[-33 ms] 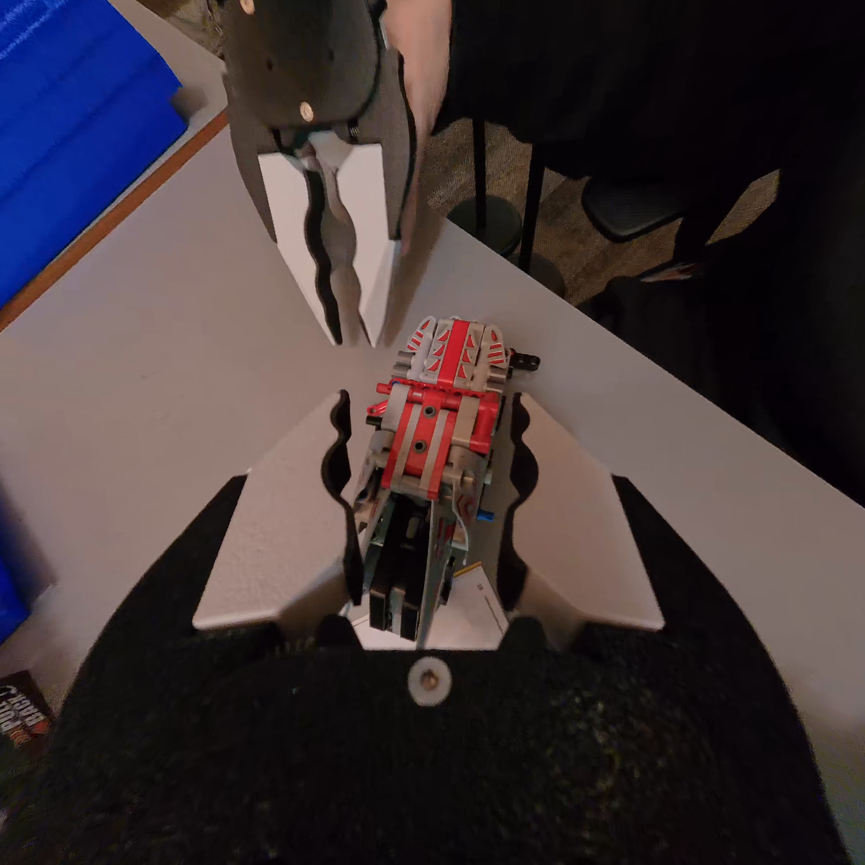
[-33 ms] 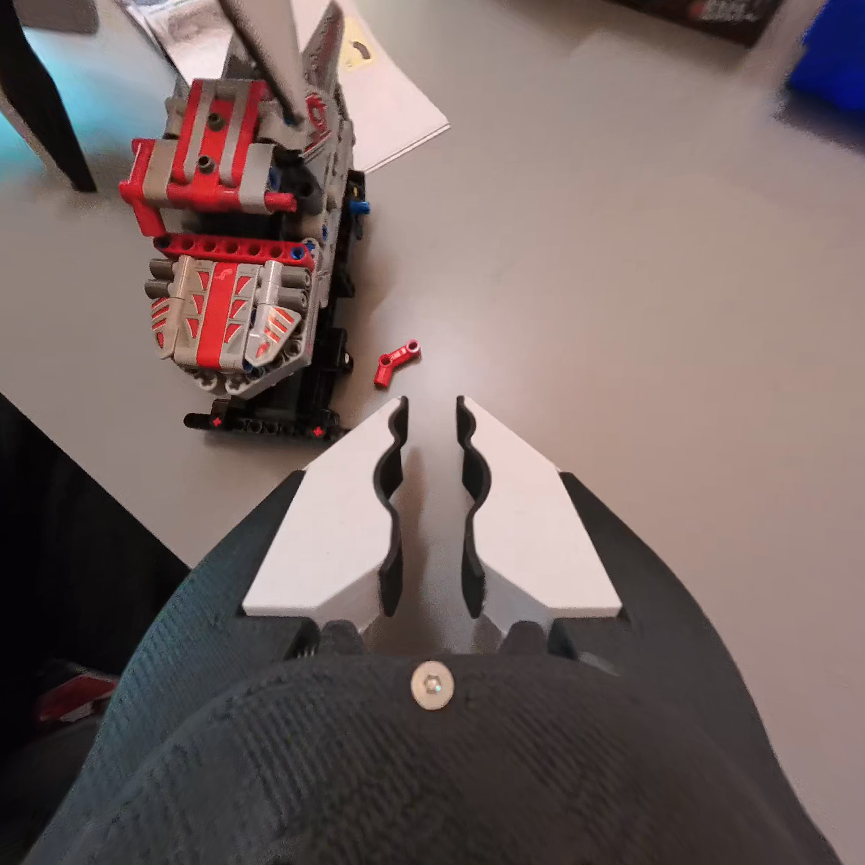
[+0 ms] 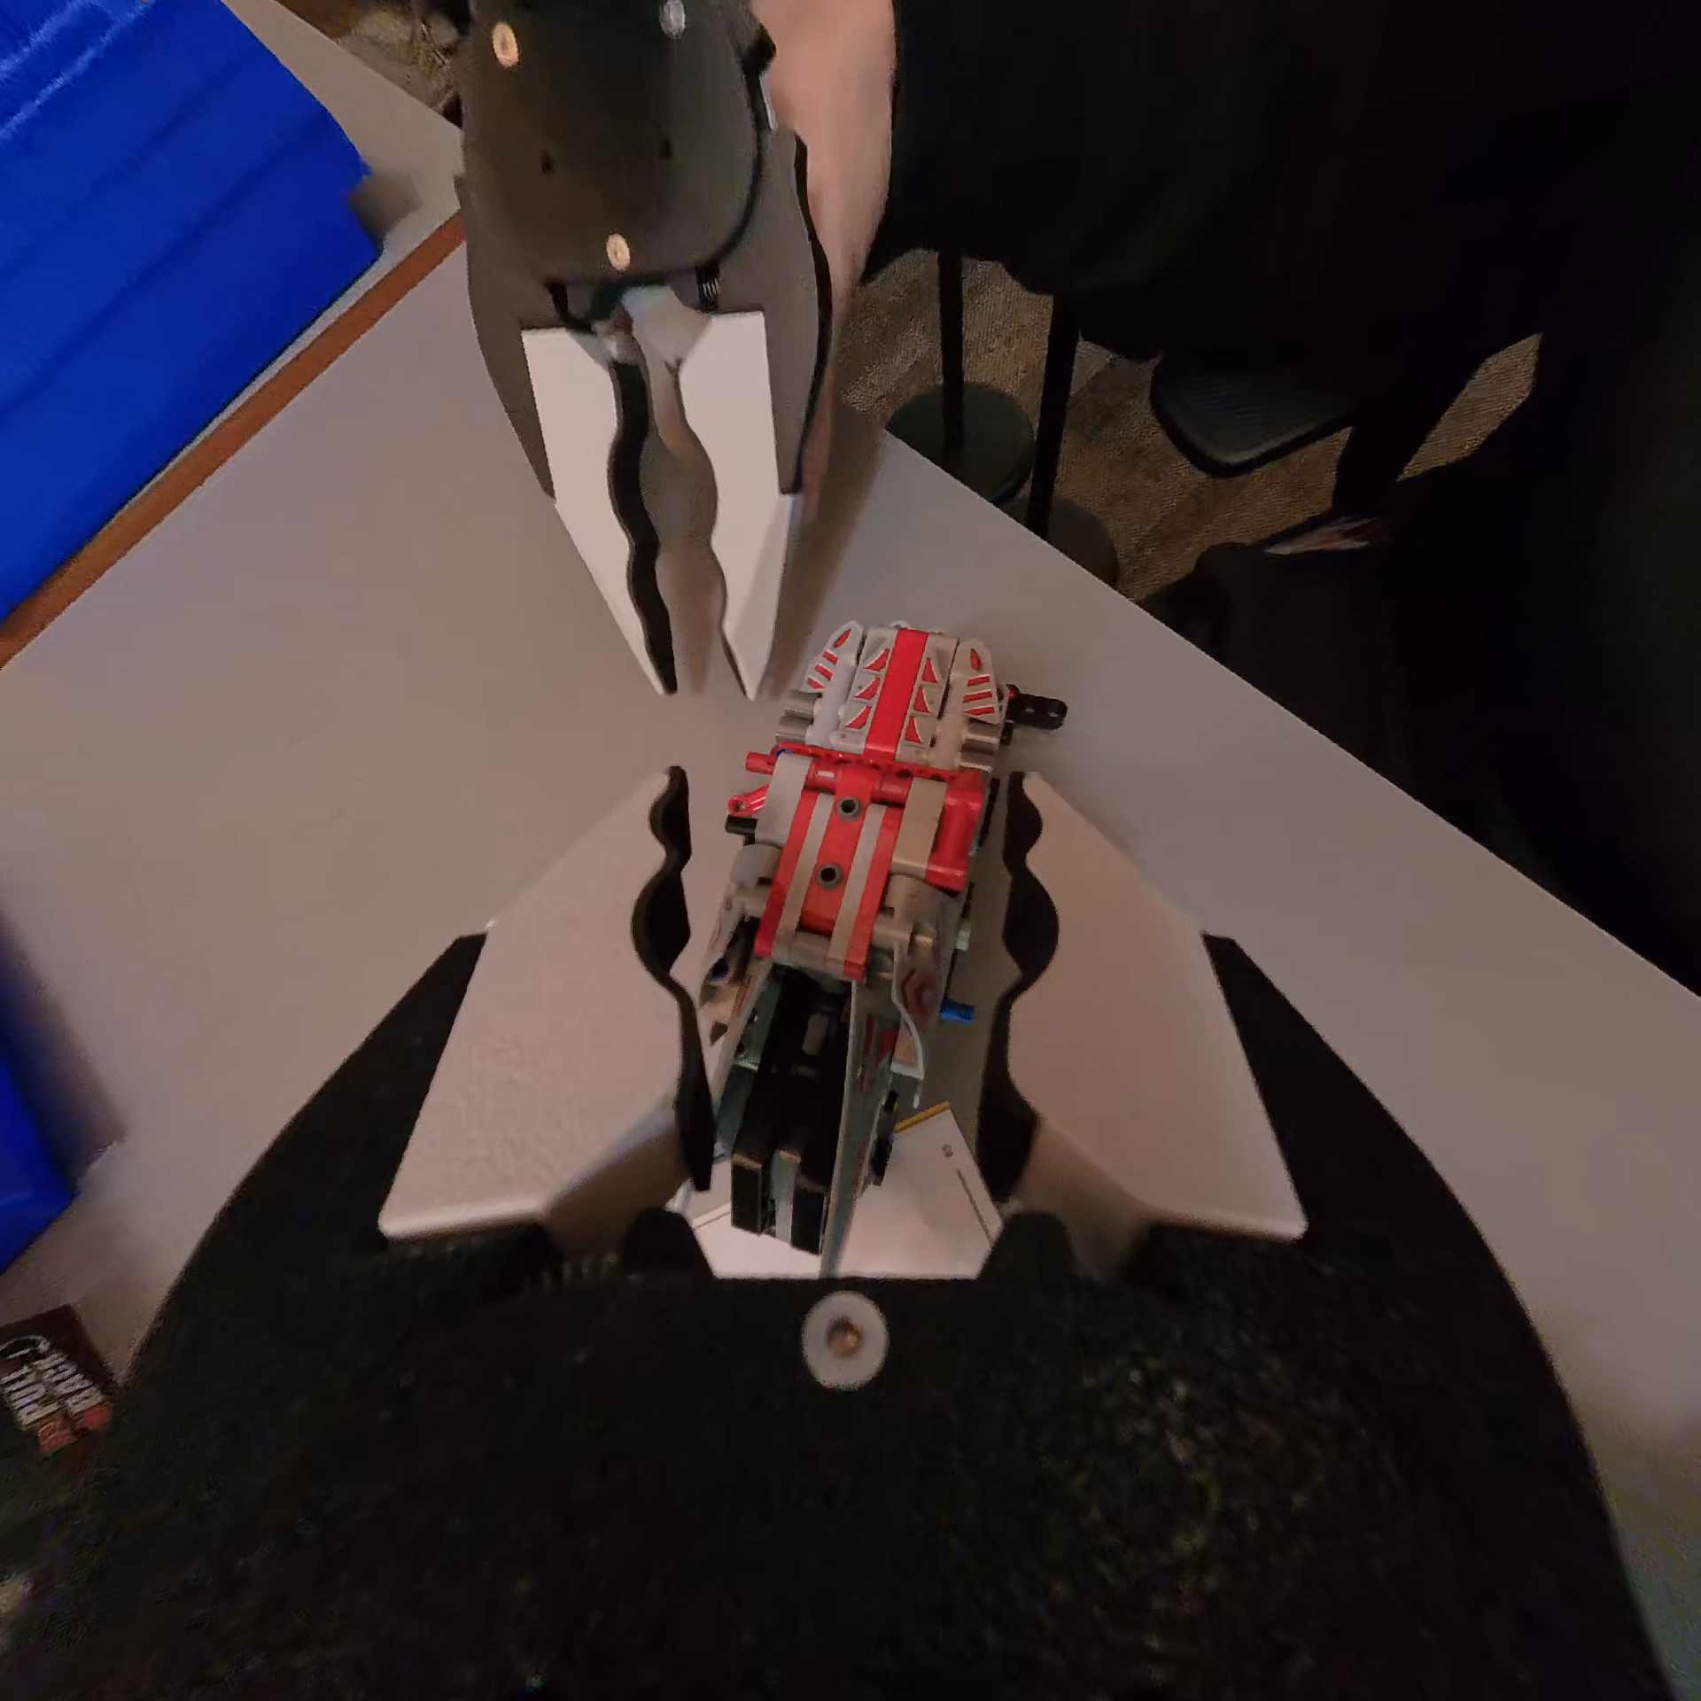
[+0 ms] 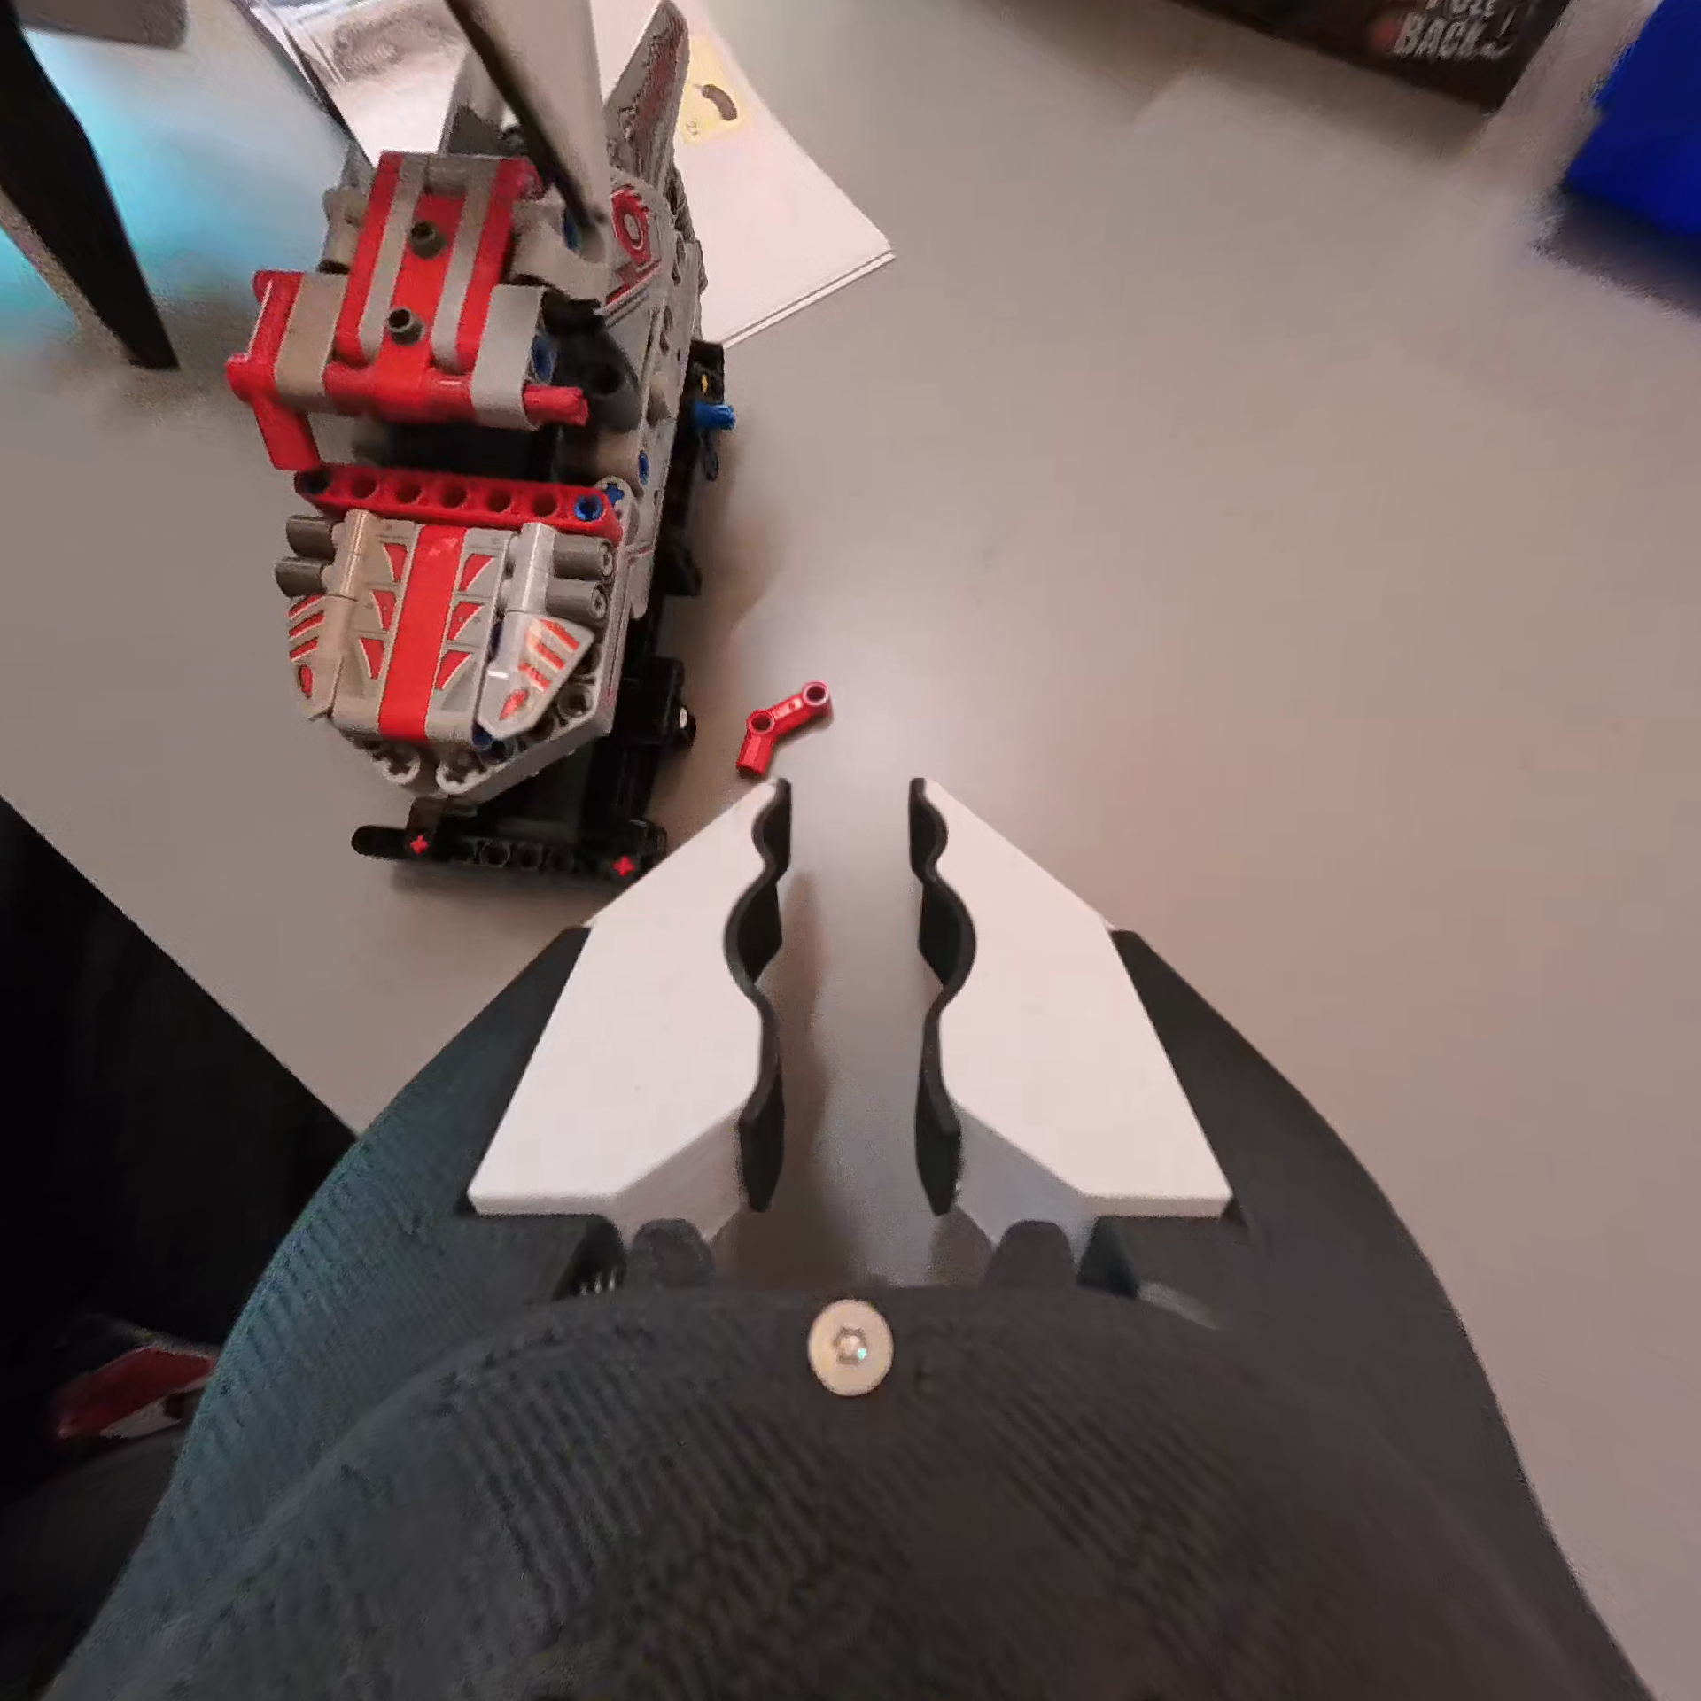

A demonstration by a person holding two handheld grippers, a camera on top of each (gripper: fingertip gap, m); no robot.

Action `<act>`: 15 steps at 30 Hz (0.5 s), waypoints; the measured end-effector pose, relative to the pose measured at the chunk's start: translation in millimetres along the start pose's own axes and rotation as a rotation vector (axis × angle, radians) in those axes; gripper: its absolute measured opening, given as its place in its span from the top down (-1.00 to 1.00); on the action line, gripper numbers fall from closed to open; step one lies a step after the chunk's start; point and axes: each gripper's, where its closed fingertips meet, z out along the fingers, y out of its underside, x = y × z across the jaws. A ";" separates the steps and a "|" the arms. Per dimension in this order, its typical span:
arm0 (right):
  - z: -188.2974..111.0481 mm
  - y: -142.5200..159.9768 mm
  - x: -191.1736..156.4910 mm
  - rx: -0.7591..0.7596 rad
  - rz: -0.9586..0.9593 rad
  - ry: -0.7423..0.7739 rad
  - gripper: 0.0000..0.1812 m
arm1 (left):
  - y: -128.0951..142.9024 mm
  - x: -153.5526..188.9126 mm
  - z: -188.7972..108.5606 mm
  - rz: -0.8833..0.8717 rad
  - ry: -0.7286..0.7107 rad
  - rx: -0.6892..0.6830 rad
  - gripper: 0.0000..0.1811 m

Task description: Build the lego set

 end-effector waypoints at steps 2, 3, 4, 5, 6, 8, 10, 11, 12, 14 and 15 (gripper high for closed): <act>8.8 0.1 -0.7 -0.016 0.022 -0.015 0.67 | -2.3 -1.3 -4.4 0.005 -0.019 0.006 0.28; 12.5 -2.8 0.9 -0.001 0.025 -0.013 0.69 | -4.1 -1.6 -7.1 0.006 -0.024 0.015 0.29; 16.5 -5.4 1.0 0.016 0.018 -0.022 0.71 | -5.1 -2.2 -9.6 0.003 -0.028 0.022 0.30; 20.5 -7.0 -2.3 0.028 0.005 -0.052 0.72 | -4.8 -3.8 -11.7 -0.002 -0.035 0.023 0.30; 23.9 -7.8 -6.1 0.034 -0.016 -0.080 0.72 | -2.9 -5.2 -13.3 -0.007 -0.039 0.017 0.31; 29.8 -6.7 -12.7 0.025 -0.052 -0.124 0.72 | 2.0 -7.2 -14.7 -0.018 -0.041 0.001 0.32; 34.0 -3.0 -14.5 -0.008 -0.065 -0.137 0.67 | 5.7 -8.3 -15.4 -0.024 -0.040 -0.013 0.33; 36.1 -1.4 -14.0 -0.022 -0.059 -0.134 0.61 | 6.2 -8.8 -16.1 -0.026 -0.040 -0.014 0.33; 37.5 -1.2 -14.0 -0.027 -0.050 -0.133 0.61 | 6.1 -9.1 -16.9 -0.029 -0.041 -0.013 0.33; 38.2 -1.6 -14.1 -0.028 -0.033 -0.126 0.64 | 5.5 -7.8 -17.5 -0.040 -0.029 -0.004 0.34; 37.2 0.7 -14.7 -0.043 -0.049 -0.125 0.78 | 5.3 -6.5 -17.1 -0.043 -0.020 0.000 0.34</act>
